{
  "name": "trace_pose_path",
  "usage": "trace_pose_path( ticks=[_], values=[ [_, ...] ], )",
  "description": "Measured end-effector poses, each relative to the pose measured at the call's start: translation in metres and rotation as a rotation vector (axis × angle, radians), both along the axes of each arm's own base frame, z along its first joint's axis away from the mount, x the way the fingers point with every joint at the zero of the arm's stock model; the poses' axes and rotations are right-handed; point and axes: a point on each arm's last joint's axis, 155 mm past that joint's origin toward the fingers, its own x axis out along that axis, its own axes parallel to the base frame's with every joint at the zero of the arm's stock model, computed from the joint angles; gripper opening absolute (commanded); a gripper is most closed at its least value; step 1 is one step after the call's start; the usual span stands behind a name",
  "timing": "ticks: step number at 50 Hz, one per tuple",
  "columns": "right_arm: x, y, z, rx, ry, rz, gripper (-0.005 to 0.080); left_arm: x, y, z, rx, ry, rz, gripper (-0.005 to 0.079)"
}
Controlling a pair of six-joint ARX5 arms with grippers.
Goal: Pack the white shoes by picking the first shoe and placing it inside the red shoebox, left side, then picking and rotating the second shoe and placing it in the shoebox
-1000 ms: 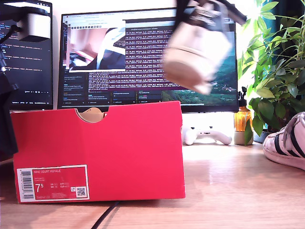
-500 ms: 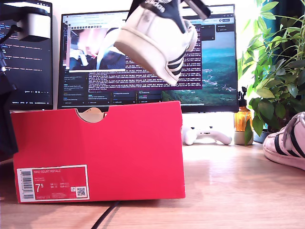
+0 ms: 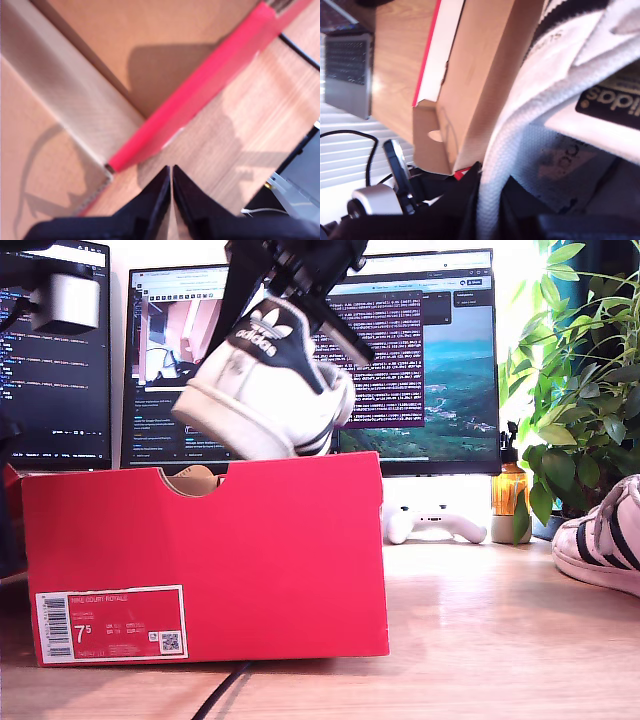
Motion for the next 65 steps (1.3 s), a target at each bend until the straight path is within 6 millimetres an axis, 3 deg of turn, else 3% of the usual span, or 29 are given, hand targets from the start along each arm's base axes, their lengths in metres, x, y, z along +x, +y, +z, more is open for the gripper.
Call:
trace_pose_path(
  ticks=[14,27,43,57,65],
  values=[
    [0.007,0.011,-0.014,0.007,0.011,0.001,-0.0013,-0.001,0.001,-0.001,0.01,0.001,-0.015,-0.0019],
    [0.006,0.021,-0.041,-0.015,0.047,0.015,-0.0013,-0.001,0.001,-0.001,0.014,0.001,-0.024,-0.0019],
    [0.015,0.029,-0.04,0.013,0.022,0.01,-0.0013,-0.002,0.001,-0.001,0.013,0.002,-0.025,-0.0019],
    [0.019,0.033,-0.066,-0.011,0.057,0.001,-0.0013,-0.002,0.001,-0.001,0.013,0.002,-0.025,-0.0019],
    [0.023,0.036,-0.065,0.0,0.048,-0.005,-0.0013,-0.002,0.001,-0.001,0.017,0.0,-0.035,-0.0019]
  ],
)
